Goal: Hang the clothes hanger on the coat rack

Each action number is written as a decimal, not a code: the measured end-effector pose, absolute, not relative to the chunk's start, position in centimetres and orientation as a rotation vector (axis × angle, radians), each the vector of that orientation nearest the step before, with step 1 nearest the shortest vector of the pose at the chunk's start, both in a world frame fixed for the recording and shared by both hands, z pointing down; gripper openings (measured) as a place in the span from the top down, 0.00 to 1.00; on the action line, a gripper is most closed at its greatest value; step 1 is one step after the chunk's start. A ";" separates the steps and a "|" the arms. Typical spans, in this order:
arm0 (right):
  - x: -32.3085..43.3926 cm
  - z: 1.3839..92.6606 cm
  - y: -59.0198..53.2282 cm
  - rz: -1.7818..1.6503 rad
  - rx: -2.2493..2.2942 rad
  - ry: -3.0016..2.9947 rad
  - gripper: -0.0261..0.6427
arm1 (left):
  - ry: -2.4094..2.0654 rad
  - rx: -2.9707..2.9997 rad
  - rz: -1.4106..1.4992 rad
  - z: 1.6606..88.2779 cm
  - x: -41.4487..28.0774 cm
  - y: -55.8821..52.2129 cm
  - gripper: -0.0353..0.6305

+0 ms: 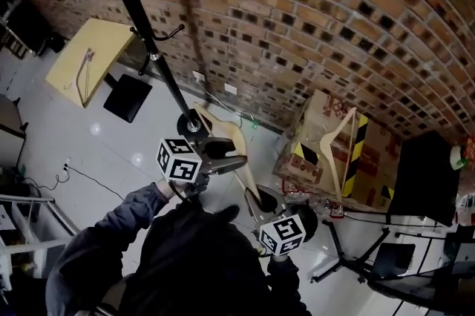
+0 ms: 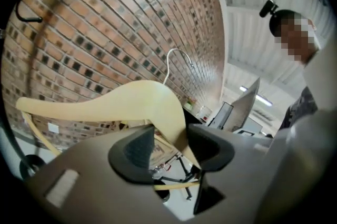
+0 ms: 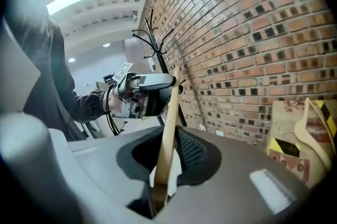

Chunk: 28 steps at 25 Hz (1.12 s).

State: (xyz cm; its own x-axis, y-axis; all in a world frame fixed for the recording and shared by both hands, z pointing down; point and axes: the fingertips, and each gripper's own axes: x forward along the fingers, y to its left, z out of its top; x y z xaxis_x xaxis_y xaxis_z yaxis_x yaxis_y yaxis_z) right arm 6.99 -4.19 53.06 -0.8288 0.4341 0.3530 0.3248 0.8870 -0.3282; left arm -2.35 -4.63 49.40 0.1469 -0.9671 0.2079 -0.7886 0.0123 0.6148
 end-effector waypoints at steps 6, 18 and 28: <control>2.7 51.5 -1.8 0.119 -0.534 -2.617 0.87 | -1.775 1.743 -0.420 47.9 -6.8 -1.0 0.62; -12.2 40.4 -0.5 -0.256 -0.344 -2.737 0.87 | -1.814 1.977 -0.424 36.0 -21.1 0.4 0.62; -25.2 31.8 -1.9 -0.152 -0.415 -2.797 0.88 | -2.016 2.036 -0.146 26.9 -32.7 0.0 0.62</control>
State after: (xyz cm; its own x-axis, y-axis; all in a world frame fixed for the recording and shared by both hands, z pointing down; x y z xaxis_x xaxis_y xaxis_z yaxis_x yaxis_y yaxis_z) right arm -25.17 -1.92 31.84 -0.9104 0.2659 0.3168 0.2987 0.9525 0.0589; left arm -32.67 -0.02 26.87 0.0254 -0.9927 0.1183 -0.9651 0.0065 0.2617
